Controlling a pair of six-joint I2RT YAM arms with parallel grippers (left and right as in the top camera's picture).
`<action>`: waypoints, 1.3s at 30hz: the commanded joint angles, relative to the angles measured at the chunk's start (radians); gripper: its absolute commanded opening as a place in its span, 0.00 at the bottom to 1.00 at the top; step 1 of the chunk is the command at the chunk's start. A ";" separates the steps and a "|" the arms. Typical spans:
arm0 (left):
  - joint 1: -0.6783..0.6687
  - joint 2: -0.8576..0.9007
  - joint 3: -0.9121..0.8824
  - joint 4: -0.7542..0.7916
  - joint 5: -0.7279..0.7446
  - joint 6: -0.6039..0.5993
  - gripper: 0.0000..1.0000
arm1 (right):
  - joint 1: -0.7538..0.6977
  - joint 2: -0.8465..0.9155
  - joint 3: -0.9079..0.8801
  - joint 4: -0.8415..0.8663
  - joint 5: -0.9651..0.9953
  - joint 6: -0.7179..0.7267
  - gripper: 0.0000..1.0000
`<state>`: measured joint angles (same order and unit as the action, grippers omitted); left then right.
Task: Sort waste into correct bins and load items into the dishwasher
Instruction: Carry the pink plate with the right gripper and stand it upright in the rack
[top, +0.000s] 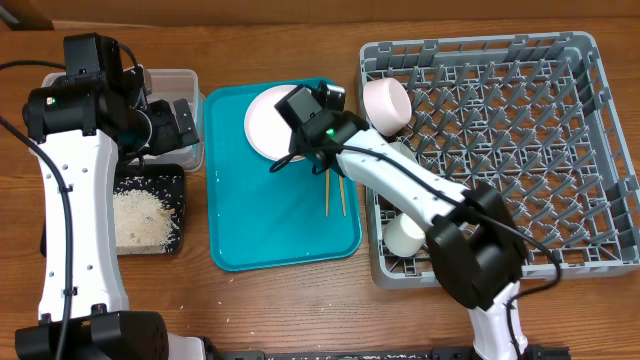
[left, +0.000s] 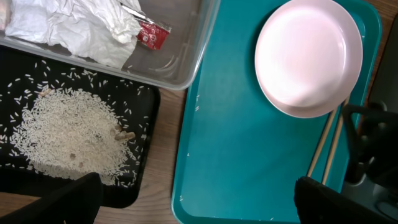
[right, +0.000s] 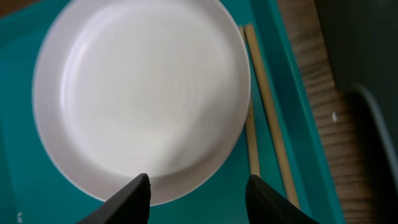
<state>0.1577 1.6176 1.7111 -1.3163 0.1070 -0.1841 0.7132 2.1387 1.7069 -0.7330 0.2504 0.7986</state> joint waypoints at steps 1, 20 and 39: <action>-0.001 -0.010 0.019 0.001 -0.007 0.001 1.00 | 0.000 0.035 -0.004 0.010 -0.021 0.075 0.50; -0.001 -0.010 0.019 0.001 -0.006 0.001 1.00 | 0.005 0.161 -0.004 0.006 -0.128 0.056 0.42; -0.001 -0.010 0.019 0.001 -0.007 0.001 1.00 | 0.005 0.110 0.031 -0.236 -0.186 -0.183 0.04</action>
<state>0.1577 1.6176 1.7111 -1.3167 0.1070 -0.1841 0.7124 2.2486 1.7401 -0.9287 0.0921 0.7303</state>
